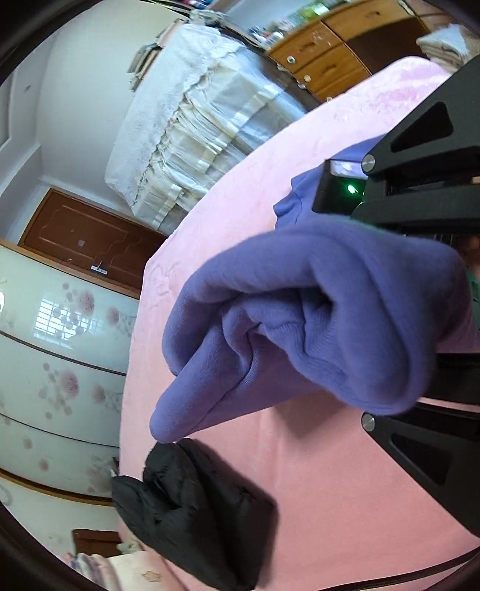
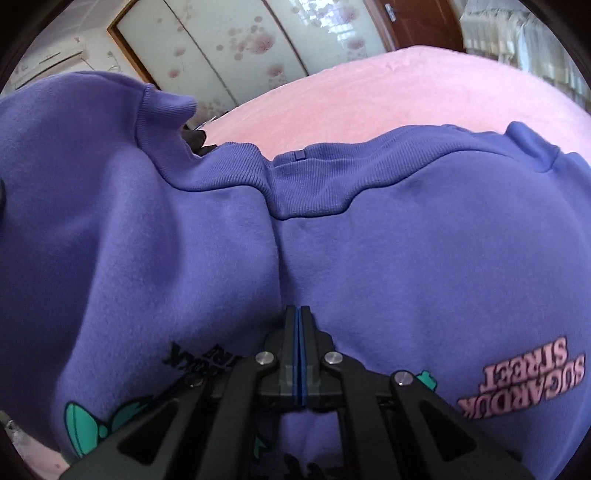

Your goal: Fold large clothes

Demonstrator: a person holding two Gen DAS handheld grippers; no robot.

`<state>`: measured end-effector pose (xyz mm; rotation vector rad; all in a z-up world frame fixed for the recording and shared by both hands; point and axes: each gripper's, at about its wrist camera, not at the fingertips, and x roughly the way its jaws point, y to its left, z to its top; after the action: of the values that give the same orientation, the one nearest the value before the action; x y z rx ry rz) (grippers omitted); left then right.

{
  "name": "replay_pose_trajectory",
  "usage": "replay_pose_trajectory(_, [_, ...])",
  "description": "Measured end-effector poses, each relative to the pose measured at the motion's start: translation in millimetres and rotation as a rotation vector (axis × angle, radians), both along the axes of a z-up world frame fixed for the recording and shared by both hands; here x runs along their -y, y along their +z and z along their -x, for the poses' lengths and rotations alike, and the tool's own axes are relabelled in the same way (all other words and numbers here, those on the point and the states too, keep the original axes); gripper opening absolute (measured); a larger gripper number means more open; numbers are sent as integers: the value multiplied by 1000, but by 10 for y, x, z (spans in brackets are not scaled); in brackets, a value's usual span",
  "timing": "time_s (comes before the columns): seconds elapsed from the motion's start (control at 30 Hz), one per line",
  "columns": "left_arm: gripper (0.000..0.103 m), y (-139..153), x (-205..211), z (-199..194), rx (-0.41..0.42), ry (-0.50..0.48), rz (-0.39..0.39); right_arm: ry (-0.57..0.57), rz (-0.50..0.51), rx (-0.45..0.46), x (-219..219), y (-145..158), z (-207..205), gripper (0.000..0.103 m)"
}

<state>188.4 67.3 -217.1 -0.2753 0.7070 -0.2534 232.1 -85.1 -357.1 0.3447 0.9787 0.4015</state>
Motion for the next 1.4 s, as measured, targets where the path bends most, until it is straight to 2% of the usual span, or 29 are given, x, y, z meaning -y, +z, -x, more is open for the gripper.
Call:
replay_pose_trajectory(0.07, [18, 22, 79, -26, 4, 17, -32, 18, -46, -33, 112, 84, -27, 0])
replay_pose_trajectory(0.2, [18, 115, 224, -26, -6, 25, -83, 9, -119, -16, 407, 315, 185, 1])
replay_pose_trajectory(0.23, [18, 130, 254, -29, -9, 26, -93, 19, -149, -35, 463, 309, 257, 1])
replay_pose_trajectory(0.3, [18, 163, 333, -25, -11, 27, -114, 55, -145, -87, 420, 180, 340, 1])
replay_pose_trajectory(0.37, [18, 173, 421, -13, -33, 17, -125, 47, -152, -84, 408, 89, 387, 2])
replay_pose_trajectory(0.5, [19, 164, 754, 8, -38, 2, -220, 33, -298, -153, 553, -104, 247, 0])
replay_pose_trajectory(0.6, [19, 211, 1009, 13, -19, -20, -276, 56, -371, -181, 776, -20, 219, 0])
replay_pose_trajectory(0.7, [20, 223, 1300, -13, -12, -62, -332, 12, -347, -146, 1158, 147, 312, 1])
replay_pose_trajectory(0.83, [21, 119, 1768, -11, -19, -128, -430, -94, -237, -115, 1820, 318, 479, 3])
replay_pose_trajectory(0.97, [21, -53, 2207, 6, -36, -190, -490, -151, -150, -111, 2249, 337, 528, 3])
replay_pose_trajectory(1.13, [22, -396, 2720, 49, -46, -284, -554, -210, -106, -103, 2594, 319, 528, 3])
replay_pose_trajectory(1.27, [23, -700, 2988, 84, -26, -308, -667, -207, -79, -106, 2640, 302, 478, 3])
replay_pose_trajectory(1.33, [32, -721, 3044, 119, -15, -321, -687, -199, -68, -105, 2633, 379, 467, 3])
replay_pose_trajectory(1.37, [51, -719, 3065, 142, -16, -347, -679, -195, -64, -103, 2626, 389, 478, 3])
replay_pose_trajectory(1.4, [75, -712, 3071, 154, -21, -374, -662, -194, -68, -101, 2659, 430, 528, 3])
